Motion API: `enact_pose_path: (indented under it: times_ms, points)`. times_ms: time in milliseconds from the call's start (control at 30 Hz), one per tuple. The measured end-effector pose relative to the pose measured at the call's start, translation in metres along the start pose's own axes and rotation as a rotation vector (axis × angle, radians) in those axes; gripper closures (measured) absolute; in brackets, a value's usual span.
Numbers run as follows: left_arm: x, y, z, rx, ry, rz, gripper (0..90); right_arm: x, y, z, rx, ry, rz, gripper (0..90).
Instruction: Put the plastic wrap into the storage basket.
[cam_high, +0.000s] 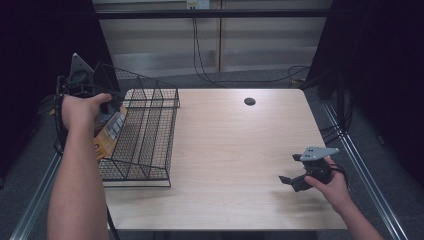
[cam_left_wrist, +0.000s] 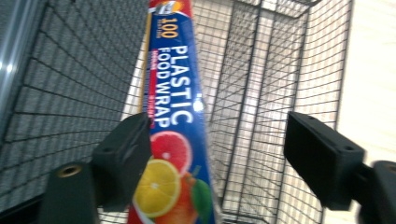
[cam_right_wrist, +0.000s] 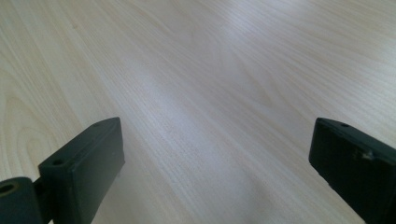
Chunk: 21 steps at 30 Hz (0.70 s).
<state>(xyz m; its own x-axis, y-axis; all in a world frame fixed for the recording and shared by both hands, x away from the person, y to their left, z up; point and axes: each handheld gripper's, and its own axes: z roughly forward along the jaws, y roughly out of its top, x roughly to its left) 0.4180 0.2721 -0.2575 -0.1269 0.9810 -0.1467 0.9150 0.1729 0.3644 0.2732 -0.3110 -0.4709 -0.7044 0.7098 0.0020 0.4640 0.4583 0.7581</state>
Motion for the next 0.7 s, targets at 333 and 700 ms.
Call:
enact_pose_path:
  times_ms: [333,700]
  points:
    - [-0.023,-0.008,0.003,-0.016,-0.044,0.042,15.7,0.000,0.000,-0.002,-0.007,-0.001,0.000,2.9]
    - [-0.048,-0.017,0.012,-0.019,-0.108,0.107,15.3,0.000,0.002,-0.004,-0.010,0.000,0.000,2.9]
